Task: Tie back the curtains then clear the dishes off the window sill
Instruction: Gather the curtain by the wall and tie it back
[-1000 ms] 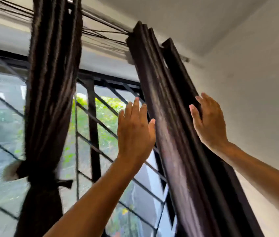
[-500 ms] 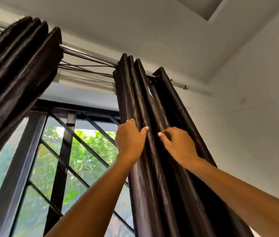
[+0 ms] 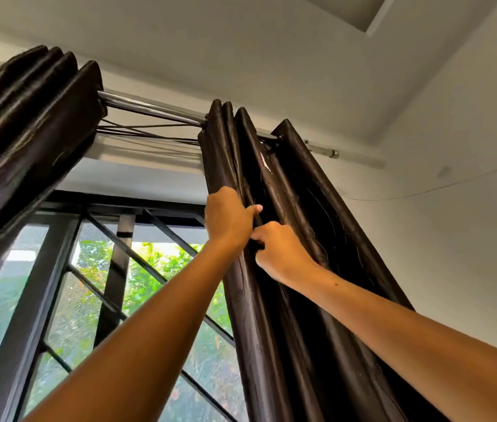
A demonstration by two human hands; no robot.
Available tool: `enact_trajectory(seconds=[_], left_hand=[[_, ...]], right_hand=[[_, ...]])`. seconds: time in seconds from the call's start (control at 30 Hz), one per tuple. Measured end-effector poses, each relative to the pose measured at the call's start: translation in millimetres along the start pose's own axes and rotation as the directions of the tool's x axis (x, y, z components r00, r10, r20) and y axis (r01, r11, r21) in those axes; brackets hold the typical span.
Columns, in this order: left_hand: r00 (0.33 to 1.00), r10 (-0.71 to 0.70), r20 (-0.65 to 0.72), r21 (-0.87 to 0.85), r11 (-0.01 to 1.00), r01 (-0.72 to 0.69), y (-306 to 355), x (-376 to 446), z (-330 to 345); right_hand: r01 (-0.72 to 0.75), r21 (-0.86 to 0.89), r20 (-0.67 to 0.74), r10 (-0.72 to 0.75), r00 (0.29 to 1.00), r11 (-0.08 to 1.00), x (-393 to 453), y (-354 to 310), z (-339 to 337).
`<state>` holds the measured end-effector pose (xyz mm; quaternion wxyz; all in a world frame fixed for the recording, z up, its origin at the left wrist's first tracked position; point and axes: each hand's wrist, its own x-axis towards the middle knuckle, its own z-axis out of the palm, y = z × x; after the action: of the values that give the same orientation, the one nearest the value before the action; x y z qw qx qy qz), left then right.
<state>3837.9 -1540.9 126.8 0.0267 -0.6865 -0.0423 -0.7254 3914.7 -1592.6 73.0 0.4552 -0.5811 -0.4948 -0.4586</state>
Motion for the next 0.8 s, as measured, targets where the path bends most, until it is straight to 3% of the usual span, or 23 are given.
enact_trajectory(seconds=[0.13, 0.2, 0.27, 0.3, 0.4, 0.47, 0.67, 0.8], left_hand=[[1.000, 0.010, -0.013, 0.052, 0.999, -0.010, 1.6, 7.2, -6.9], [1.000, 0.030, 0.008, 0.030, 0.999, -0.030, -0.8, 6.6, -10.9], [0.999, 0.045, 0.028, -0.005, 0.999, -0.045, -5.9, 6.4, -13.0], [0.998, 0.053, 0.032, -0.017, 0.998, -0.052, -8.3, 8.2, -11.8], [0.999, 0.045, 0.026, -0.038, 0.998, -0.044, -11.5, 12.5, -8.2], [0.999, 0.044, 0.024, -0.039, 0.998, -0.043, -11.1, 13.1, -5.0], [1.000, 0.013, -0.022, -0.046, 0.999, -0.014, -8.6, 34.6, 10.3], [0.993, -0.021, -0.118, -0.048, 0.999, 0.015, -8.2, 60.3, 5.0]], right_hand=[[0.004, 0.078, 0.114, -0.013, 0.993, 0.997, 3.3, -4.9, -19.5], [-0.063, 0.166, 0.002, 0.064, 0.998, 0.984, 6.7, 6.1, -32.2], [-0.087, 0.036, -0.189, 0.092, 0.978, 0.996, 17.8, 24.4, -36.4], [-0.129, -0.035, -0.214, 0.118, 0.970, 0.991, 23.9, 32.6, -36.3], [-0.294, 0.022, -0.097, 0.295, 0.951, 0.955, 48.5, 49.2, -30.2], [-0.316, 0.074, -0.045, 0.320, 0.947, 0.946, 62.4, 52.5, -27.3], [-0.050, 0.042, 0.019, 0.049, 0.999, 0.998, 81.8, 12.3, -8.8], [0.106, 0.042, 0.131, -0.110, 0.985, 0.994, 86.7, -11.6, -9.8]])
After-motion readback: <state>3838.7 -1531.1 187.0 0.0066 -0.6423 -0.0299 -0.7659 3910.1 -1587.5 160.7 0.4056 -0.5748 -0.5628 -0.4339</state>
